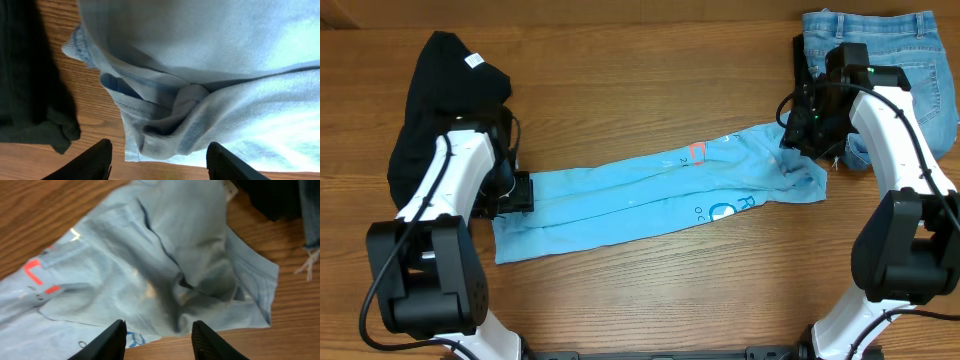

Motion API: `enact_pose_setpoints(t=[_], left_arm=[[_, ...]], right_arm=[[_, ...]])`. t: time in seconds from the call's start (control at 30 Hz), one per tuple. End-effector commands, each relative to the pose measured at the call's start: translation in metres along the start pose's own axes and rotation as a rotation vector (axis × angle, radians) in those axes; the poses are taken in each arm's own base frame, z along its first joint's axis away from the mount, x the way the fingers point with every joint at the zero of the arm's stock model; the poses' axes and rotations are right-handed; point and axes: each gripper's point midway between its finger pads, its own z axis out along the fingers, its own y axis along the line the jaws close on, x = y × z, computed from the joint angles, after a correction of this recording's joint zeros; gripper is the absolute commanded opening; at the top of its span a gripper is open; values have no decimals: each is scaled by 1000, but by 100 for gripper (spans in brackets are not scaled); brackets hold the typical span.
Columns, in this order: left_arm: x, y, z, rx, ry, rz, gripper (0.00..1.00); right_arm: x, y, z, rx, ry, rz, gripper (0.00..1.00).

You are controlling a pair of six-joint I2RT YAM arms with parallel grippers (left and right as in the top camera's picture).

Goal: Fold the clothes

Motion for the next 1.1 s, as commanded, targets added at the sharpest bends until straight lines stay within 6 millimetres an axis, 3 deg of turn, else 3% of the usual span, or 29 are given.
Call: enact_pose_setpoints(t=[0.0,0.17,0.27,0.5,0.7,0.93,1.07], left_arm=[[-4,-5,-26,111,-91,-42,64],[-9,-28,-72,284,-268,46,67],[-12,-41,-75,350,-292,99,69],[-8,-43,-42,376,-275,98,68],[-4,-15,-3,420,-282,26,68],[-6,15,18,431,-335,-24,66],[0,17,38,428,-343,-39,67]], right_arm=[[-10,19,-46,-87,-126,-30,50],[3,48,-72,-217,-155,-197,56],[12,57,-72,-243,-131,-256,58],[20,74,-69,-248,-118,-319,63],[21,76,-69,-249,-115,-323,65],[20,76,-69,-250,-118,-324,69],[18,76,-69,-250,-126,-326,70]])
